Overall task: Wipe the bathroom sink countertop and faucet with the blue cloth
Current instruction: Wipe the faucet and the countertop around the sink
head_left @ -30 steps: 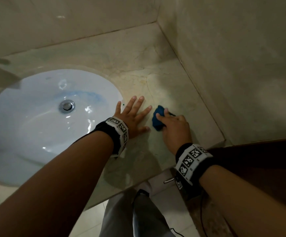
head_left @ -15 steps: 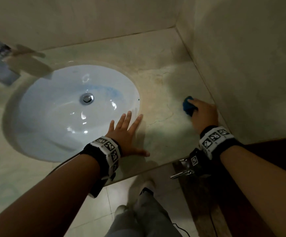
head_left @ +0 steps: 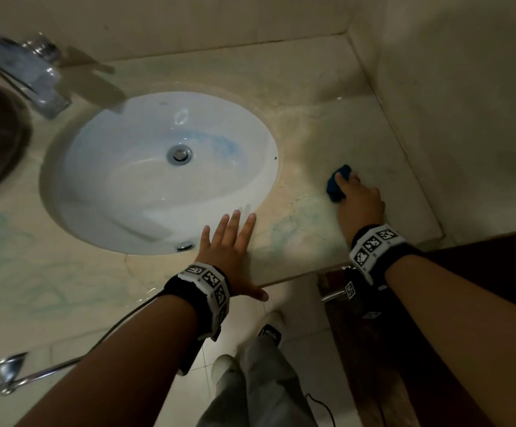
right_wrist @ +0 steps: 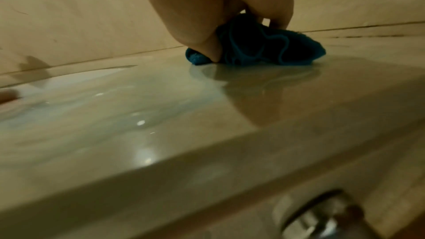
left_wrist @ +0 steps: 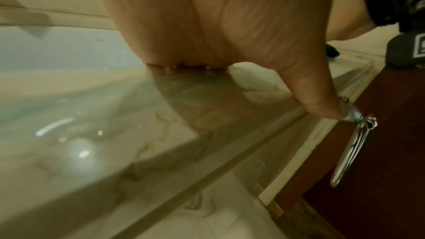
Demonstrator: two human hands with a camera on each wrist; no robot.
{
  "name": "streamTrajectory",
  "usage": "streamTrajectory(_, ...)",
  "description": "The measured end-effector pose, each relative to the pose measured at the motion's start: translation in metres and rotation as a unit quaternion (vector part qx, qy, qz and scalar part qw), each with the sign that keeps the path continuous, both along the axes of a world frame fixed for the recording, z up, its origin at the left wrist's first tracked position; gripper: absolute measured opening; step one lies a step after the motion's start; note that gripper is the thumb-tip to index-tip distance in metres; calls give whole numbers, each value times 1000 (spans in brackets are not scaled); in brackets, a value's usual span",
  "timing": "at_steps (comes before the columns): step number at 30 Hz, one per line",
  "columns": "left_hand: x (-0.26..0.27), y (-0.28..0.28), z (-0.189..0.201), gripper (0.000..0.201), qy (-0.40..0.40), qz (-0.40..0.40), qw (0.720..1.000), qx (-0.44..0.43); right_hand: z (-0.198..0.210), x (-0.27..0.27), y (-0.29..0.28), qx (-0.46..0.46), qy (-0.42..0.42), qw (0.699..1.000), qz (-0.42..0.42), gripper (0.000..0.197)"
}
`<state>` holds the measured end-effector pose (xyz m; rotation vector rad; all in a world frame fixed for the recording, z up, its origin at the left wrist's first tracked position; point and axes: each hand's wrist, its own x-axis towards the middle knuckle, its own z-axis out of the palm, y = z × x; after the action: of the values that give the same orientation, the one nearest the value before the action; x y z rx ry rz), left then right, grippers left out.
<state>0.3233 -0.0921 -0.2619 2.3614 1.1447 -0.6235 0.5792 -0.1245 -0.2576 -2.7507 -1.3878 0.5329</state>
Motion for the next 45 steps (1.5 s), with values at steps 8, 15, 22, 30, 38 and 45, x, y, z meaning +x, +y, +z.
streamTrajectory(8,3,-4,-9,144,0,-9,998,66,-3,-33,-1,45,20,999,16,66)
streamTrajectory(15,4,-5,-8,143,8,-6,997,72,-5,-86,7,63,35,990,124,64)
streamTrajectory(22,5,-5,-7,138,4,12,998,58,-10,-56,11,166,179,962,120,48)
streamTrajectory(30,5,-3,-6,132,3,19,999,40,14,54,-5,79,-2,997,13,54)
streamTrajectory(38,5,-4,-4,131,2,21,999,37,4,30,-31,-53,-50,997,-7,53)
streamTrajectory(45,5,-3,-5,131,8,21,999,33,5,-6,-37,-84,-71,994,30,55)
